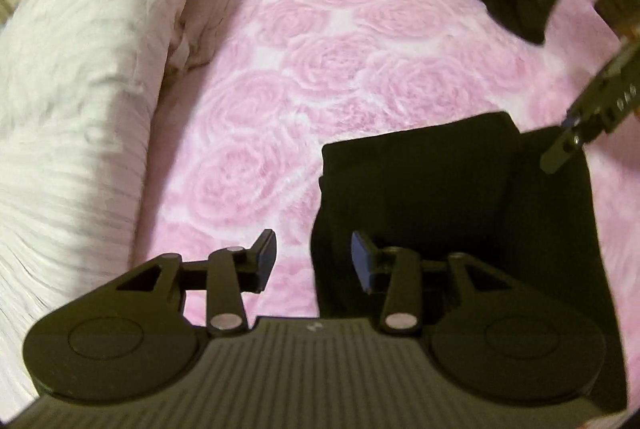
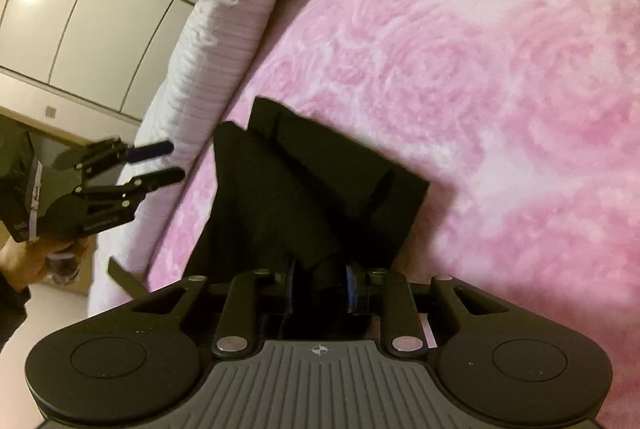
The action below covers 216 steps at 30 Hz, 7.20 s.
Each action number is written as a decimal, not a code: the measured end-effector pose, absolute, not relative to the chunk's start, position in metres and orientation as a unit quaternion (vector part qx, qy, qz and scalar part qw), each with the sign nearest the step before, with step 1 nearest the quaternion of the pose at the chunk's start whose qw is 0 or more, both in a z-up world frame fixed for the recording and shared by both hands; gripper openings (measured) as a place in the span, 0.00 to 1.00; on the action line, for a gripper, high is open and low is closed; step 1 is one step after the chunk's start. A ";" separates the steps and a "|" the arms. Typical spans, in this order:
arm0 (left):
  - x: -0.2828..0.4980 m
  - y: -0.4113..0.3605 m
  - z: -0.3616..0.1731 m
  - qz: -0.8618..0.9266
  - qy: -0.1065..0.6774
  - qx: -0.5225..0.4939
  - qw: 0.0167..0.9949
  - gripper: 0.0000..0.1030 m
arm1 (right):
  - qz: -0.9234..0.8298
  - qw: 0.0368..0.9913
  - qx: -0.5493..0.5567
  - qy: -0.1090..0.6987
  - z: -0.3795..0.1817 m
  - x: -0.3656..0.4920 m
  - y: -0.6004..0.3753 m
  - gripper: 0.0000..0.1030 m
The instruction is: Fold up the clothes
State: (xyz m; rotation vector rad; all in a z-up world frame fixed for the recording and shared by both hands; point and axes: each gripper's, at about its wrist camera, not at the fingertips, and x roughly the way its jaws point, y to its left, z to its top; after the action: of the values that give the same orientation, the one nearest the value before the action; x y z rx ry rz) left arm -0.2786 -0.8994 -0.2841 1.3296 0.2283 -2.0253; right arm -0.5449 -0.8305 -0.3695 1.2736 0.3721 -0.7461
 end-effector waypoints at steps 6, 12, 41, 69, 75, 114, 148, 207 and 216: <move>-0.312 -0.913 -0.328 -0.789 0.108 0.502 0.337 0.37 | -0.363 0.742 0.525 0.204 -0.364 -0.541 -0.829 0.22; -0.325 -0.934 -0.359 -0.777 0.108 0.501 0.366 0.48 | -0.384 0.728 0.538 0.184 -0.374 -0.551 -0.839 0.22; -0.288 -0.917 -0.355 -0.801 0.163 0.431 0.384 0.29 | -0.365 0.831 0.292 0.302 -0.335 -0.470 -0.836 0.53; -0.152 -0.628 -0.360 -0.704 -0.258 0.615 0.245 0.57 | -0.239 0.865 -0.047 0.439 -0.316 -0.287 -0.545 0.69; -0.149 -0.611 -0.405 -0.694 -0.341 0.590 0.230 0.59 | -0.220 0.762 -0.214 0.571 -0.386 -0.234 -0.517 0.69; -0.358 -0.576 -0.293 -0.804 0.124 0.519 0.262 0.44 | -0.408 0.754 0.127 0.499 -0.287 -0.577 -0.525 0.72; -0.264 -0.719 -0.360 -0.700 0.481 0.270 0.454 0.27 | -0.518 0.643 0.541 0.161 -0.311 -0.677 -0.696 0.18; -0.376 -0.615 -0.415 -0.725 -0.380 0.556 0.142 0.30 | -0.424 0.731 0.079 0.530 -0.326 -0.494 -0.541 0.38; -0.372 -0.617 -0.412 -0.736 -0.360 0.557 0.135 0.31 | -0.419 0.716 0.007 0.558 -0.357 -0.471 -0.528 0.64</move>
State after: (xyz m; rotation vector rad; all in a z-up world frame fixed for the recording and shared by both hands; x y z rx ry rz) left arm -0.3725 -0.6172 -0.4121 1.6122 -1.0429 -2.1331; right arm -0.4710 -0.5280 -0.3574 0.0155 1.2340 -0.9281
